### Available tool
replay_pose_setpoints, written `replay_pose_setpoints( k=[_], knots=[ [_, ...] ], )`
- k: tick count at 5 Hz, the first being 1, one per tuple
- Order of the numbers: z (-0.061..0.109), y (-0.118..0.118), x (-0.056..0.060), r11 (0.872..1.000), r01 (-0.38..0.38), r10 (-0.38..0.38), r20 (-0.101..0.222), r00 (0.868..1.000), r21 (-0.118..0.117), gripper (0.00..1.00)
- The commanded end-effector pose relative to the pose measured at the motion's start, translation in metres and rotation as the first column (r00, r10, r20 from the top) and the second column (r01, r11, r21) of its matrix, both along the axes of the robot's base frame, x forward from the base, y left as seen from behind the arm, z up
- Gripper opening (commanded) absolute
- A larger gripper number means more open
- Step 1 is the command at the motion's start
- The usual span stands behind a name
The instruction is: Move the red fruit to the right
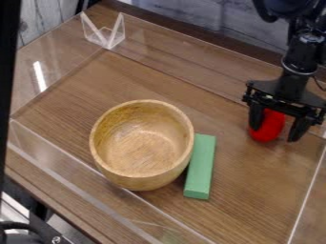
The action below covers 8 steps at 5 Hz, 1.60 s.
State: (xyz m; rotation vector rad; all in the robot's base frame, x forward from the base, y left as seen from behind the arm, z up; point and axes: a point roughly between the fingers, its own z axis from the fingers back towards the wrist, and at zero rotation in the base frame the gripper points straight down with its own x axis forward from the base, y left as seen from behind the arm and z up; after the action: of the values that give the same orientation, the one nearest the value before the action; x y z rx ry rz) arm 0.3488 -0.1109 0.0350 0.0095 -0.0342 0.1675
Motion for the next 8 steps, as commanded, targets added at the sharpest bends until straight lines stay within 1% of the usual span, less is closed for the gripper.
replay_pose_setpoints(
  k=[1, 2, 3, 4, 5, 6, 7, 8],
  knots=[
    [0.018, -0.008, 0.015, 0.999, 0.05, -0.048, 0.085, 0.995, -0.019, 0.0],
    [0.022, -0.014, 0.016, 0.995, 0.096, -0.094, 0.098, 0.991, -0.02, 1.0],
    [0.027, -0.02, 0.021, 0.999, 0.052, -0.051, 0.099, 0.994, -0.009, 0.0],
    [0.031, -0.024, 0.025, 1.0, -0.001, 0.001, 0.098, 0.995, 0.005, 0.0],
    [0.023, -0.013, 0.021, 1.0, 0.003, -0.006, 0.087, 0.996, 0.025, 1.0],
    [0.016, -0.001, 0.017, 0.999, 0.004, -0.007, 0.078, 0.997, 0.045, 1.0],
    [0.027, 0.001, 0.007, 0.999, 0.012, -0.015, 0.081, 0.997, 0.035, 0.0],
    [0.025, 0.005, 0.0, 1.0, 0.005, -0.007, 0.069, 0.998, 0.027, 1.0]
  ],
)
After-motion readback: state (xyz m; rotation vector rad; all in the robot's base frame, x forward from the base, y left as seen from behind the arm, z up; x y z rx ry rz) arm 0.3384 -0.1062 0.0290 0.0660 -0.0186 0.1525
